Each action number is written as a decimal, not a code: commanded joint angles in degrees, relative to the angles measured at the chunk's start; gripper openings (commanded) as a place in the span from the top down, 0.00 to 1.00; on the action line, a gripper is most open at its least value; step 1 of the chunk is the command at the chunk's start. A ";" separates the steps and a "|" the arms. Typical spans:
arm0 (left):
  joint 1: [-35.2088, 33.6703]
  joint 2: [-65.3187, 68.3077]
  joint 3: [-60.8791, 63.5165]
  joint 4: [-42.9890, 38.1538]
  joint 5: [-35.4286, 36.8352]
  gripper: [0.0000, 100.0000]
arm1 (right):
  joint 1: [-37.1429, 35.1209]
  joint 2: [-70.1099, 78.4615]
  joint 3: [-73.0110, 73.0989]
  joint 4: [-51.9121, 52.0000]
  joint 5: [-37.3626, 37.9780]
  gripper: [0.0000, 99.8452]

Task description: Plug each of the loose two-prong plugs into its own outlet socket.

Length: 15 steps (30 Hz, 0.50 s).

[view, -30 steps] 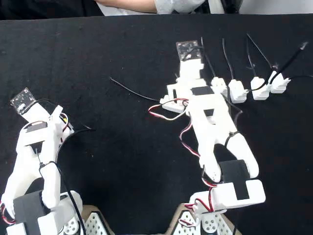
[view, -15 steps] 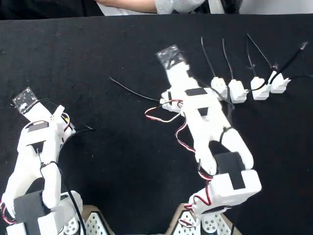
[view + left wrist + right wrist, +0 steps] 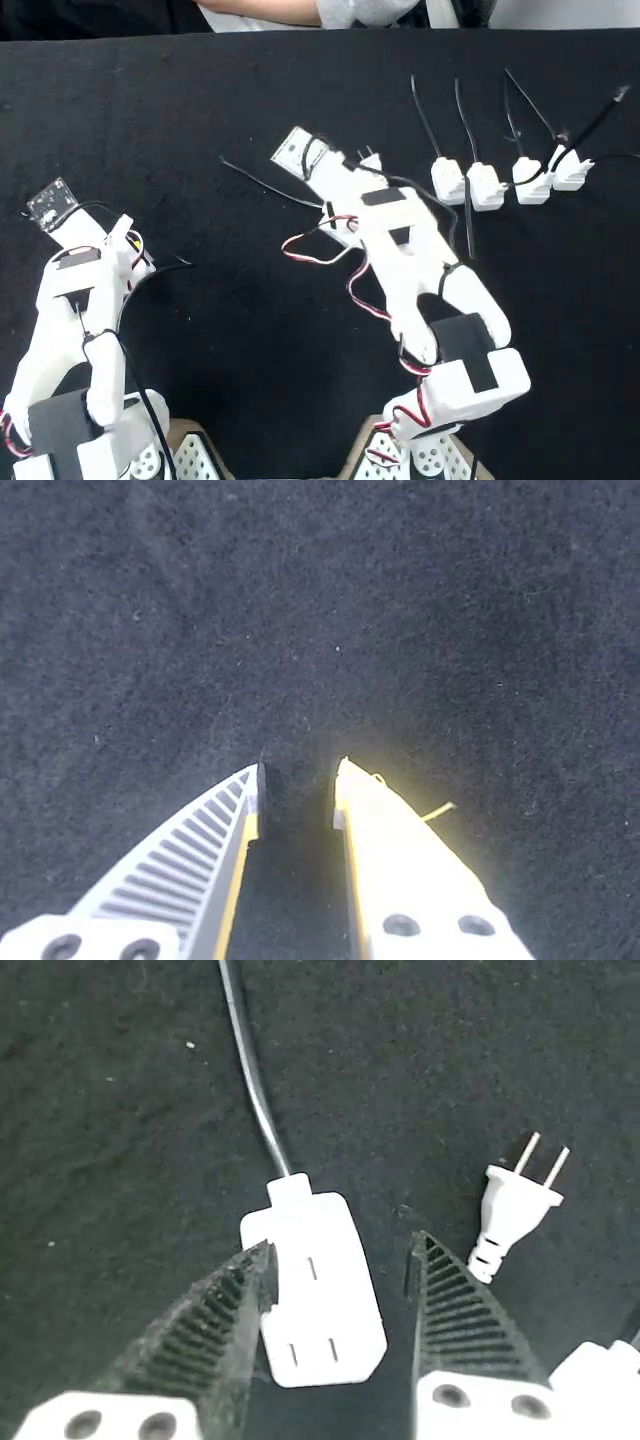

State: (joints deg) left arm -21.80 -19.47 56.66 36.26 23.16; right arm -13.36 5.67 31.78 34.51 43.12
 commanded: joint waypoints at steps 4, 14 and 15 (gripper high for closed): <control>0.48 -0.26 -0.84 -0.70 -0.09 0.87 | -0.53 -1.01 0.04 0.62 1.76 0.79; 0.57 -0.26 -0.84 -0.70 -0.09 0.87 | 1.14 -7.78 1.71 0.88 -6.07 0.79; 0.57 -0.26 -0.84 -0.70 -0.09 0.87 | 0.44 -8.22 2.86 0.79 -4.22 0.79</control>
State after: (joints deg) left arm -21.80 -19.47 56.66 36.26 23.16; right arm -12.66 1.36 33.45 34.86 36.26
